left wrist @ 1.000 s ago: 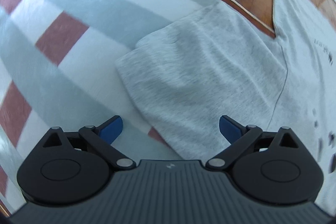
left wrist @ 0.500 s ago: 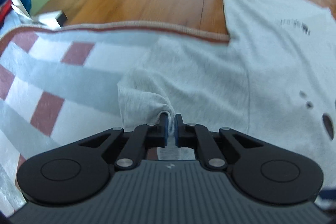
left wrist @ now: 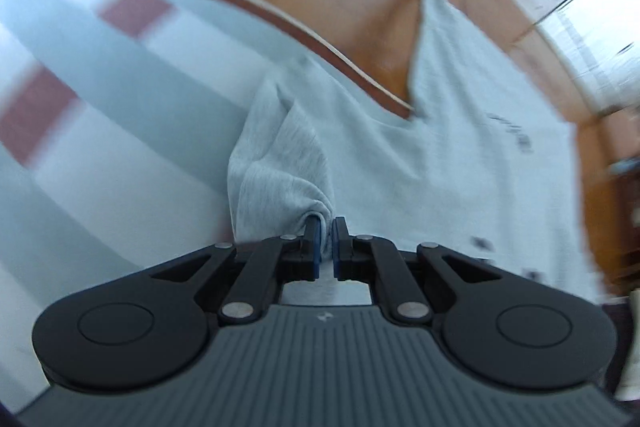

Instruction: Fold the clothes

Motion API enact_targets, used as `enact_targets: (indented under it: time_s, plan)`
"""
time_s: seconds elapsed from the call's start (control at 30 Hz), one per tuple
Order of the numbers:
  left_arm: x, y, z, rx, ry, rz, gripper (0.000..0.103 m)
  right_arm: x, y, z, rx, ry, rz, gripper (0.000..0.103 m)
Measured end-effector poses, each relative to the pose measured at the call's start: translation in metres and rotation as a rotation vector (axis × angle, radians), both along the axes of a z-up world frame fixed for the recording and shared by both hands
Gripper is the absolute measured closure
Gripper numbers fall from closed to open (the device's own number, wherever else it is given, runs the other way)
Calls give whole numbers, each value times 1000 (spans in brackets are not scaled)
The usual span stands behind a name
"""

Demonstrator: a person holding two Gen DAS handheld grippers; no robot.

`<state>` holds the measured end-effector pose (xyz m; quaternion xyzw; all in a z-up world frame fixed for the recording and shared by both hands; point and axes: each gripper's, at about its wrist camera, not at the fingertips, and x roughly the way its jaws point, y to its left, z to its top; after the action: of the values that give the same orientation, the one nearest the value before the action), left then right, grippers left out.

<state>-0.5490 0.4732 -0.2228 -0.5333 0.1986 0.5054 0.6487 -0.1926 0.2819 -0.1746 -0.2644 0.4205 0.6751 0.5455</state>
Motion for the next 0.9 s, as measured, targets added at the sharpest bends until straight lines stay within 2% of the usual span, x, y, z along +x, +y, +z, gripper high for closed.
enact_targets:
  time_s: [0.07, 0.17, 0.23, 0.33, 0.4, 0.5, 0.53, 0.57, 0.6, 0.63, 0.67, 0.73, 0.77, 0.83, 0.9]
  plan:
    - [7, -3, 2, 21, -47, -8, 98, 17, -2, 6, 16, 26, -52, 53]
    - [34, -5, 31, 120, -86, -90, 98, 38, -9, 5, 35, 28, -129, 53]
    - [63, -5, 59, 189, -110, -169, 98, 42, -12, 0, 31, -48, -129, 53]
    - [138, -9, 107, 291, -155, -363, 98, 58, -14, 5, 36, -157, -158, 53]
    - [198, -23, 128, 328, -233, -520, 98, 75, -19, 14, 60, -125, -207, 53]
    - [287, -49, 133, 322, -355, -767, 97, 94, -34, 16, 81, -76, -287, 53]
    - [311, -56, 126, 280, -377, -836, 90, 101, -39, 16, 88, -60, -313, 53]
    - [329, -61, 116, 222, -379, -882, 70, 106, -43, 14, 83, -56, -337, 53]
    - [341, -67, 106, 164, -357, -910, 61, 108, -46, 8, 59, -73, -356, 53]
    - [349, -72, 98, 124, -332, -938, 58, 111, -49, 1, 35, -91, -375, 53]
    - [346, -79, 95, 136, -295, -966, 58, 113, -52, -4, 14, -102, -393, 53]
    - [333, -91, 90, 197, -179, -1014, 54, 120, -60, -10, -6, -78, -425, 53]
    - [322, -93, 89, 247, -98, -1021, 49, 123, -63, -12, -11, -53, -441, 53]
    - [296, -94, 84, 326, 45, -998, 41, 129, -68, -16, -18, 20, -476, 53]
    - [273, -91, 74, 347, 137, -959, 40, 132, -69, -21, -32, 95, -500, 53]
